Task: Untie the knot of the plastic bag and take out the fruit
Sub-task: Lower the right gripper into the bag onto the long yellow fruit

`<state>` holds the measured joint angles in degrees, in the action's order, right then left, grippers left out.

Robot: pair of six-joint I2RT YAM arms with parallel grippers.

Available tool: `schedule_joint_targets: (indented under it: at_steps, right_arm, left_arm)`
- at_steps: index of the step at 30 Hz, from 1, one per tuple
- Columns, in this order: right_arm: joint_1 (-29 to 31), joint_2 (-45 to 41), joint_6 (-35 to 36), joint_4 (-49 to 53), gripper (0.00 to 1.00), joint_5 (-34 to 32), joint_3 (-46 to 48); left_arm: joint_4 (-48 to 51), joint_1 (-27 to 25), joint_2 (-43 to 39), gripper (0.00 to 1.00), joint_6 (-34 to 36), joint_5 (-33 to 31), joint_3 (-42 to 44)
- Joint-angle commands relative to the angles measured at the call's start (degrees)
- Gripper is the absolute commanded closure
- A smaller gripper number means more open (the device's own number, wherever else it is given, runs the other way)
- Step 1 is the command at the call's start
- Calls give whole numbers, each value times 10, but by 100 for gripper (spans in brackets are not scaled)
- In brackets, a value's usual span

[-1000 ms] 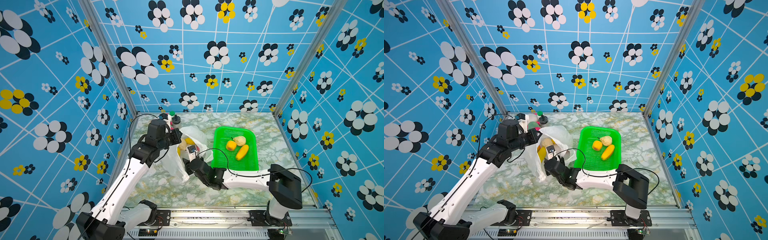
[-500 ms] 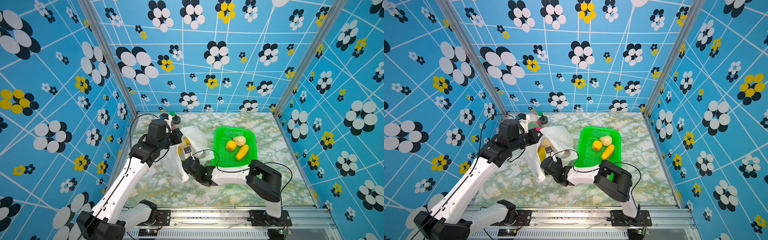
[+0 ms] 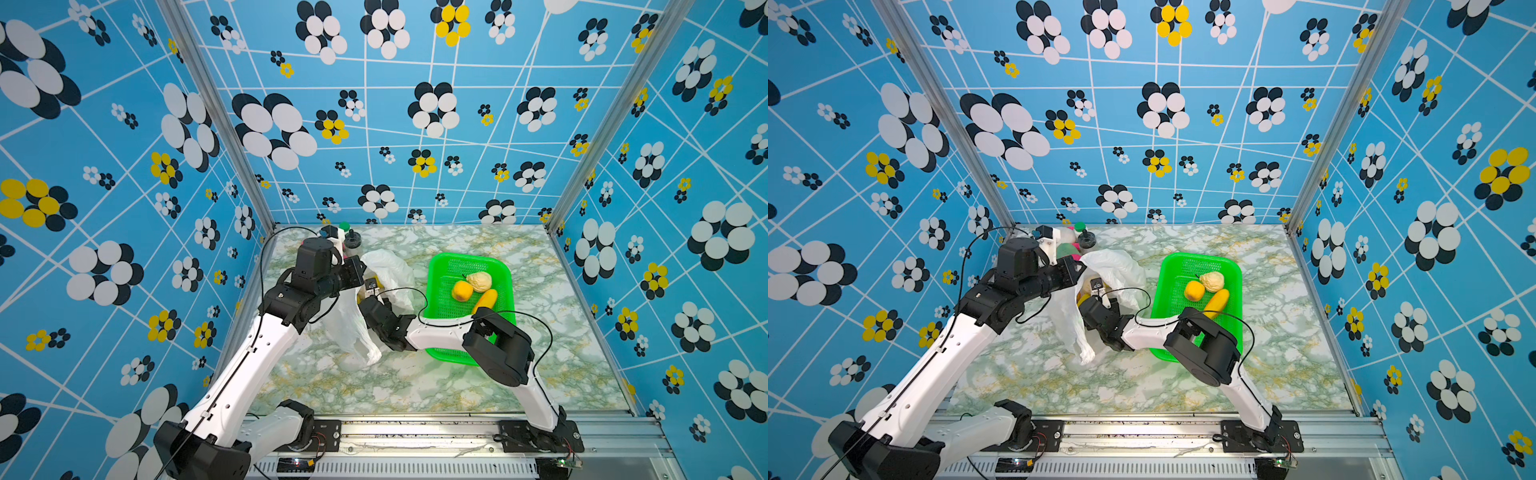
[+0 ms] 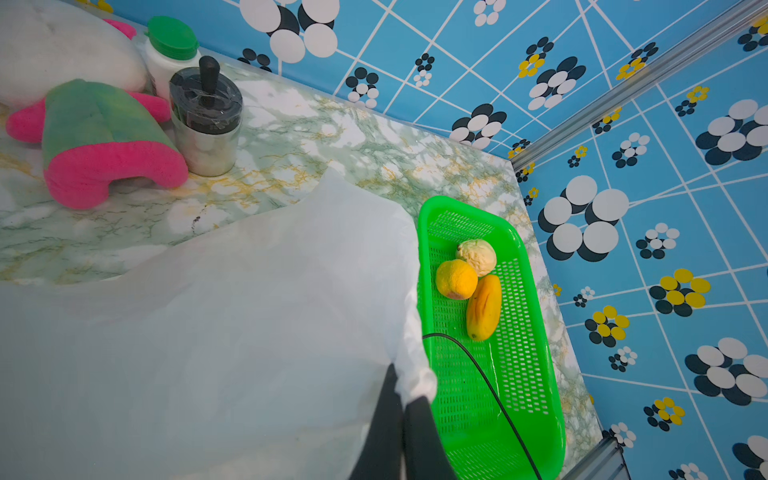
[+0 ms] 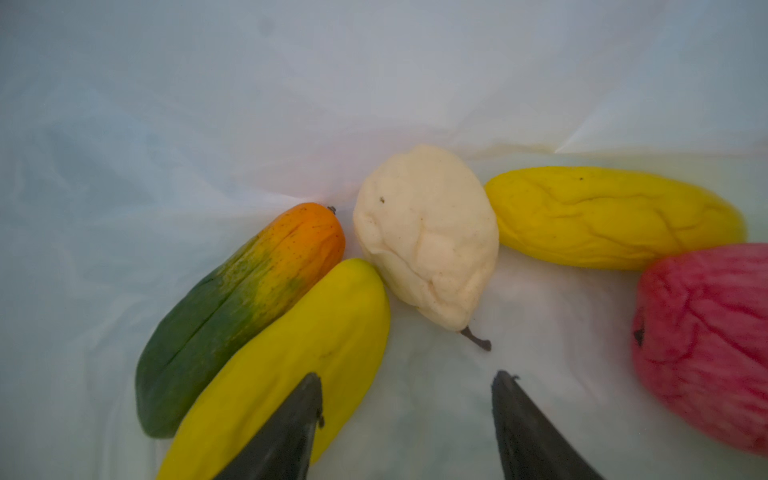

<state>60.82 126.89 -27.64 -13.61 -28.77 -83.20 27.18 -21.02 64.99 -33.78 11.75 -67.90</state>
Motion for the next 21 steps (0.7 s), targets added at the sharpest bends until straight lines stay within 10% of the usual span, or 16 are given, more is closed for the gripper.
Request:
schedule_joint_targets:
  at_steps: [1,21]
  right_arm:
    - [-5,31,11,29,29,5,-32]
    - [-36,158,31,59,13,60,-207]
  left_arm:
    - [-11,4,6,100,12,16,-9]
    - [-22,4,6,100,9,35,-5]
